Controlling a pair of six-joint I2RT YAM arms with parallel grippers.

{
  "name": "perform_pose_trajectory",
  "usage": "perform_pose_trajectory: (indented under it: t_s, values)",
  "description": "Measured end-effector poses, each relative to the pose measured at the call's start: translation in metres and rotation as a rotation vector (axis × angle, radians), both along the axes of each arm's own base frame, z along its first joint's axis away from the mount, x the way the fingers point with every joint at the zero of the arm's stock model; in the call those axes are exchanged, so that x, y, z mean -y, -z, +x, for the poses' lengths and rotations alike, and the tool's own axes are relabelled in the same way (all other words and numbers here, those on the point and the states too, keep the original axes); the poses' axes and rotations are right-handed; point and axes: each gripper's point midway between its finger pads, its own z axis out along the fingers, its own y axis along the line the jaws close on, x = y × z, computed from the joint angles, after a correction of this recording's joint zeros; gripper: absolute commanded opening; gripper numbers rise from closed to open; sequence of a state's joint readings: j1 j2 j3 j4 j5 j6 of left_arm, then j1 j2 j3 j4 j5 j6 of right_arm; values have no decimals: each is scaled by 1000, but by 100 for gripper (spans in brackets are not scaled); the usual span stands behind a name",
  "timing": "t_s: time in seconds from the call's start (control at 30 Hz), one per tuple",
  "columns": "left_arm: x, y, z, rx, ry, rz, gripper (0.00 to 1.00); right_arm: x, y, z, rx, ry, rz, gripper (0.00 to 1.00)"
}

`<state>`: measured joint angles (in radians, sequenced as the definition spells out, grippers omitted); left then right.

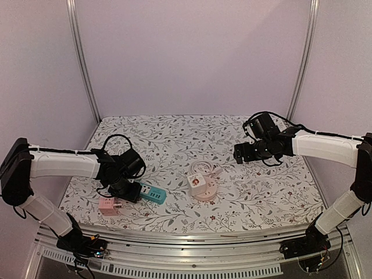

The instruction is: Insert the plug

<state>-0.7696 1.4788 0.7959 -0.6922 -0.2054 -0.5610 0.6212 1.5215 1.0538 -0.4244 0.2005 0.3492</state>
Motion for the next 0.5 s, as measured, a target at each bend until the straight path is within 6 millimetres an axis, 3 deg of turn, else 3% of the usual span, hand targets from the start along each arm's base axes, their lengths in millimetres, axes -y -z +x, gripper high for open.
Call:
perform_pose_trajectory:
  t_s: [0.3,0.5]
  values:
    - [10,5,1,-24,27,-30,29,0,2,0,-4,0,-4,96]
    - [16,5,3,-28,32,-48,23,0,2,0,-4,-1,-7,96]
